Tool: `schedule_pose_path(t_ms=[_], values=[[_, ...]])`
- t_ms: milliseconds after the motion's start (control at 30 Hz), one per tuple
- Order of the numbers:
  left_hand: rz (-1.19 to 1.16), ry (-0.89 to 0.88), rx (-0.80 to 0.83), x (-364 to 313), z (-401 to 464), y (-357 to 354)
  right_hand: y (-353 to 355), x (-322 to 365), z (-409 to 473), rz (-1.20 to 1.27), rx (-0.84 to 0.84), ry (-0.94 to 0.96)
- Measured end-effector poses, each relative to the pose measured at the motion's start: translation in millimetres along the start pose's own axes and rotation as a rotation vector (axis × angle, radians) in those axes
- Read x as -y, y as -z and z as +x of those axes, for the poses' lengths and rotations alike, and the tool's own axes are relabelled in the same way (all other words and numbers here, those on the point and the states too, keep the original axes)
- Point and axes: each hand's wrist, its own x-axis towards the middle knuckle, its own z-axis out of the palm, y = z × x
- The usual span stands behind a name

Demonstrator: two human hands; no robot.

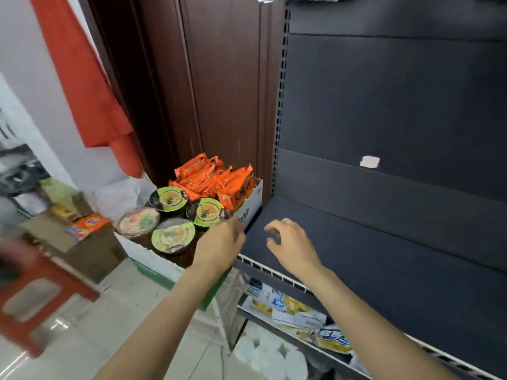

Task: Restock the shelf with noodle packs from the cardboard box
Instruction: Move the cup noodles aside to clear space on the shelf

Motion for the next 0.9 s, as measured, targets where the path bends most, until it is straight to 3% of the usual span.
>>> schedule_pose_path(t_ms=[300, 500, 600, 767, 900], values=[[0.06, 0.154, -0.006, 134.6, 51.4, 19.1, -88.7, 48.6, 102.7, 0.038, 0.188, 0.101], [0.243, 0.13, 0.264, 180.4, 70.8, 27.4, -131.5, 64.9, 137.7, -0.008, 0.29, 0.114], [0.351, 0.065, 0.344, 189.7, 79.7, 29.8, -146.4, 67.8, 146.7, -0.031, 0.323, 0.071], [0.476, -0.11, 0.486, 207.3, 89.7, 32.7, -163.6, 74.4, 151.2, -0.068, 0.241, -0.008], [0.453, -0.213, 0.463, 217.7, 92.8, 33.7, -172.0, 80.7, 149.1, -0.072, 0.194, -0.067]])
